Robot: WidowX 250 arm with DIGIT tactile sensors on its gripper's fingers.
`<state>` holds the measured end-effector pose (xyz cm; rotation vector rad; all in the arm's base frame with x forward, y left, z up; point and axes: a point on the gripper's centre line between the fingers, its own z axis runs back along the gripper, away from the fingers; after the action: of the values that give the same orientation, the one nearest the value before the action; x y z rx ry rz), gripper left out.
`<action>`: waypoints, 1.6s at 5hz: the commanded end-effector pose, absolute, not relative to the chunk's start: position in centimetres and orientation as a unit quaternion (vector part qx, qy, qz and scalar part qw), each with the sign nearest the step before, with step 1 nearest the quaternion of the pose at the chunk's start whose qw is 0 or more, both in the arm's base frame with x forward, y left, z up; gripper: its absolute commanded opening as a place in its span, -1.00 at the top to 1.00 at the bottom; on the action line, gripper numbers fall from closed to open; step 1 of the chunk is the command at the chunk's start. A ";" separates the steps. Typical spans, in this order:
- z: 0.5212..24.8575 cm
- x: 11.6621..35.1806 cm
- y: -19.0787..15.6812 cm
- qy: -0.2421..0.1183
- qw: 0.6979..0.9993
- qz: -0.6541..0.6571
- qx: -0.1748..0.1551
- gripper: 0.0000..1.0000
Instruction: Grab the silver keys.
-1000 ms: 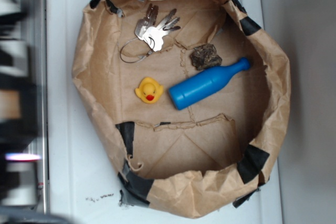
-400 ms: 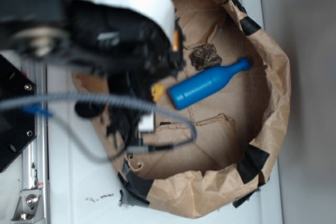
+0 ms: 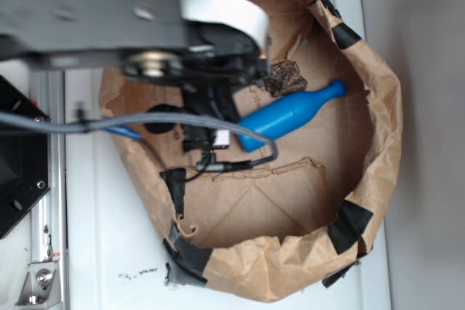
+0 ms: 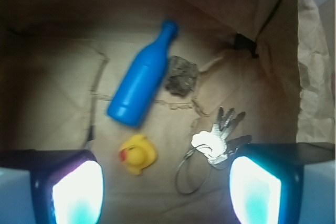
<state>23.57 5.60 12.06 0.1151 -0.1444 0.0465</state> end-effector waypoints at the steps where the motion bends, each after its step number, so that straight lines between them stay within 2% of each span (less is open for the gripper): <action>1: 10.7 23.8 5.5 -0.052 0.998 0.003 0.037 -1.00; 5: 10.7 23.8 5.5 -0.052 0.998 0.003 0.037 -1.00; 6: 7.8 23.5 6.4 -0.044 0.992 0.102 0.057 -1.00; 7: 7.2 23.5 7.5 -0.057 0.977 0.200 0.055 -1.00; 8: 7.6 23.4 7.6 -0.069 0.965 0.246 0.060 -1.00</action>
<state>23.19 7.17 6.37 0.1183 -0.0927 0.4766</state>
